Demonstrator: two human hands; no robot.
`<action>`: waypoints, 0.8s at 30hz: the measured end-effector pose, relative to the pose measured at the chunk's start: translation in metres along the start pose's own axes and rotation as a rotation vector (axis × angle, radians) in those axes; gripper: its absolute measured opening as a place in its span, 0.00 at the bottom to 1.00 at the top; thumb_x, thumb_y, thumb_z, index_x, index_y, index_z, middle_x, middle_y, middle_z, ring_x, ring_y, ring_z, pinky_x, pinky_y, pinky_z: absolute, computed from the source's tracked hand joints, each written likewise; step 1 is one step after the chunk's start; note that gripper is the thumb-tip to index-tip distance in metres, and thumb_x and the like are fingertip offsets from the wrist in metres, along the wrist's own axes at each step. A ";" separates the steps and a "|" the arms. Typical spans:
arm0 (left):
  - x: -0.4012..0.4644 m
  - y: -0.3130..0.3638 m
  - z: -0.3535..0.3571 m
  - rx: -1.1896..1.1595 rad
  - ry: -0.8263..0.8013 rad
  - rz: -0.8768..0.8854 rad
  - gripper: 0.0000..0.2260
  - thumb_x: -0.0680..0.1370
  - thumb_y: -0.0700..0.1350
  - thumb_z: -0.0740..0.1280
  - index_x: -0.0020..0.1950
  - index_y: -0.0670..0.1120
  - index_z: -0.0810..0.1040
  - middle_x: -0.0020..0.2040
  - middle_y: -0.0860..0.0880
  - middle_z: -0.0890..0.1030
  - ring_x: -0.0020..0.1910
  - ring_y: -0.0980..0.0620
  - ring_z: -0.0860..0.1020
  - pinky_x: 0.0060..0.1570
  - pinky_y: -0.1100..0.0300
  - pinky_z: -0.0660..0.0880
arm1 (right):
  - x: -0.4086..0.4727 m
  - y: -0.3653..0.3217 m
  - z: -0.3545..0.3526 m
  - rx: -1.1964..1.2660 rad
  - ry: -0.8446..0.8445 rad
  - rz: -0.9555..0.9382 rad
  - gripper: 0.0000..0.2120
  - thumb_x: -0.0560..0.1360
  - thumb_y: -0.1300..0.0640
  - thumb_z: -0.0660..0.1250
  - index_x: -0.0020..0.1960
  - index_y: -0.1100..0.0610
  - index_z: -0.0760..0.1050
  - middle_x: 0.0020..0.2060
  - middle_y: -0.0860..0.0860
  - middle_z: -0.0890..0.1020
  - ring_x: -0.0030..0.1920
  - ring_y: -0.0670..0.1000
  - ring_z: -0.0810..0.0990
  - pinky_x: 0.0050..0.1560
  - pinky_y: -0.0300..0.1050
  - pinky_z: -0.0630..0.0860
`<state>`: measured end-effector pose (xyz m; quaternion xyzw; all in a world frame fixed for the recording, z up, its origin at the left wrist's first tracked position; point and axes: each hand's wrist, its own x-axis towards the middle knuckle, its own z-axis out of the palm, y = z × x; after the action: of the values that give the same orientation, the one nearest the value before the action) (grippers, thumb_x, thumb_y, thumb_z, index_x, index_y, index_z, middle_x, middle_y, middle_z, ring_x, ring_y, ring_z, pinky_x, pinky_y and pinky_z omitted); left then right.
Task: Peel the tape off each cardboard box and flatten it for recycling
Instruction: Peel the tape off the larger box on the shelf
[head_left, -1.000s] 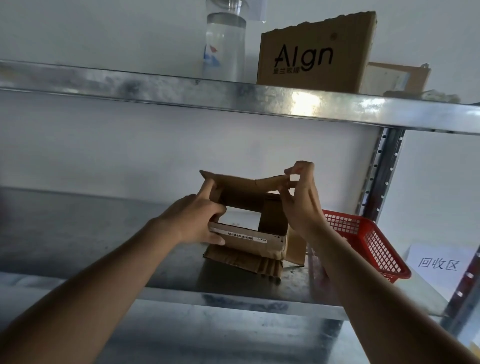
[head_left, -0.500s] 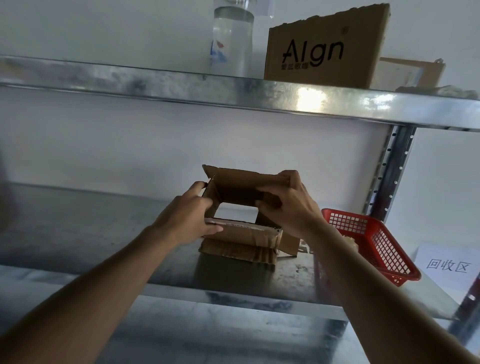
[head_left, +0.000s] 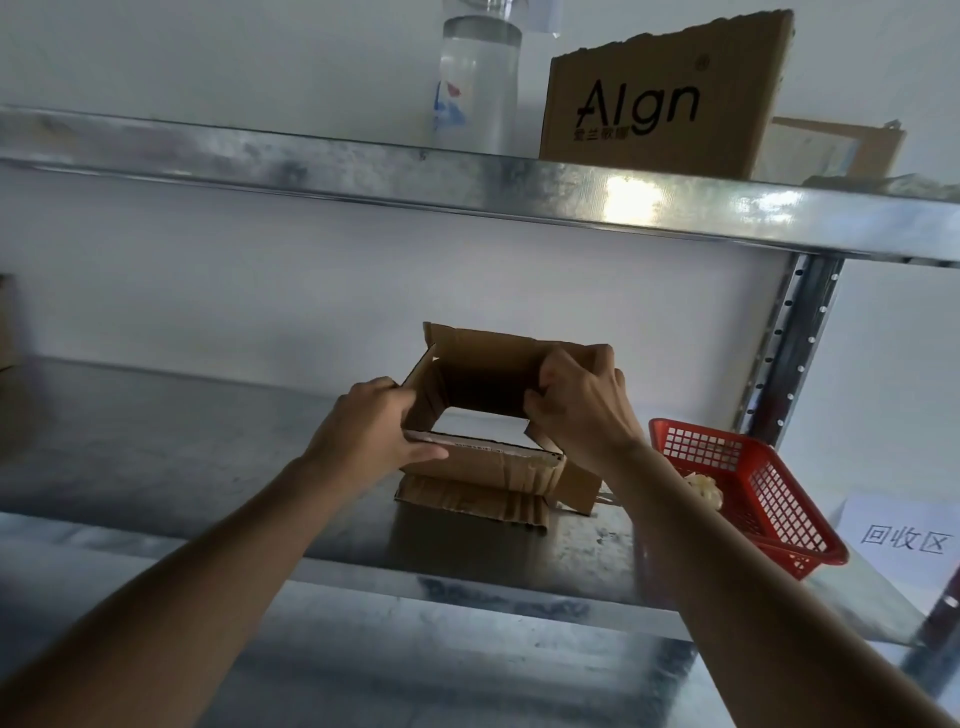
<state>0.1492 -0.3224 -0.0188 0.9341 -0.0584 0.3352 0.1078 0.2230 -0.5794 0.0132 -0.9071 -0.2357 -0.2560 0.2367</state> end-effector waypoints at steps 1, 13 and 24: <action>-0.001 -0.001 -0.002 -0.024 0.023 -0.021 0.28 0.64 0.65 0.81 0.33 0.52 0.64 0.32 0.56 0.70 0.30 0.54 0.69 0.29 0.62 0.60 | 0.000 0.002 0.000 0.050 0.029 -0.005 0.07 0.79 0.45 0.65 0.54 0.45 0.69 0.56 0.52 0.67 0.58 0.59 0.70 0.47 0.50 0.71; 0.015 -0.034 -0.004 -0.355 0.186 -0.209 0.22 0.63 0.52 0.86 0.43 0.51 0.74 0.37 0.53 0.79 0.38 0.48 0.78 0.36 0.51 0.75 | -0.008 0.034 0.002 0.357 0.223 0.070 0.21 0.75 0.30 0.59 0.56 0.45 0.62 0.51 0.45 0.71 0.50 0.47 0.73 0.44 0.53 0.78; 0.011 -0.042 0.013 -0.922 0.279 -0.569 0.21 0.73 0.61 0.77 0.59 0.54 0.77 0.49 0.55 0.85 0.49 0.56 0.84 0.43 0.64 0.75 | -0.021 0.045 0.020 0.619 0.226 0.190 0.40 0.73 0.66 0.75 0.72 0.42 0.56 0.56 0.51 0.75 0.52 0.56 0.82 0.42 0.48 0.86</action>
<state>0.1733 -0.2851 -0.0286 0.7158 0.0703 0.3532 0.5983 0.2387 -0.6099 -0.0282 -0.7762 -0.1890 -0.2480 0.5479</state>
